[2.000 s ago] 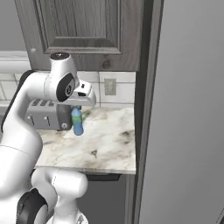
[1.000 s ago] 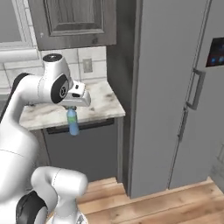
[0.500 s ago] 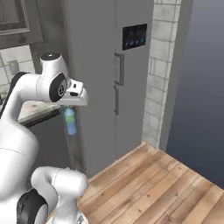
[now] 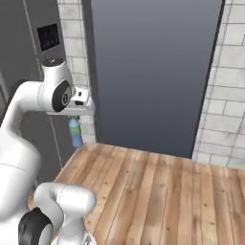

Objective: Move the drinks to the dining counter.

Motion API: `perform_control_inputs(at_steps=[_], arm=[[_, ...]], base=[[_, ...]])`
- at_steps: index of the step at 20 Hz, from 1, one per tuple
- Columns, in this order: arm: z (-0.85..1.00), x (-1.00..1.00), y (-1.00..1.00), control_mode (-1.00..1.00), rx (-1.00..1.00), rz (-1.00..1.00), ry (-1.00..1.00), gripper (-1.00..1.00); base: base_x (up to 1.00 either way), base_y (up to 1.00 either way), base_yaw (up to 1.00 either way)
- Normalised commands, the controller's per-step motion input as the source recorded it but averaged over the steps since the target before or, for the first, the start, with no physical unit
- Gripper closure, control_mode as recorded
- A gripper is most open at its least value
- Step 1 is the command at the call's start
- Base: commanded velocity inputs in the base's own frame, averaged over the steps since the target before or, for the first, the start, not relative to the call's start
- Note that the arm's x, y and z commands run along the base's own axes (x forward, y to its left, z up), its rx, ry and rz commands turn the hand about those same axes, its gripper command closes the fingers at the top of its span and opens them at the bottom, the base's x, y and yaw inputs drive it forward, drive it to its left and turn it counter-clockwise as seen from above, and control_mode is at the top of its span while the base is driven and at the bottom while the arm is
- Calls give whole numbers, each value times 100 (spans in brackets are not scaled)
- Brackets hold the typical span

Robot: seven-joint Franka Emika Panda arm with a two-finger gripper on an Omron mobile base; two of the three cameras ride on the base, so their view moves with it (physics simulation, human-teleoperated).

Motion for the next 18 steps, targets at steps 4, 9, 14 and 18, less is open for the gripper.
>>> perform_control_inputs(at_steps=[4,9,14,18], arm=[[0,0,0,100,0,0,0,100],[0,0,0,100,0,0,0,100],[0,0,0,100,0,0,0,100],[0,0,0,100,0,0,0,100]], base=[[-58,0,-94],[-40,0,-99],[-15,0,-100],[0,5,-99]])
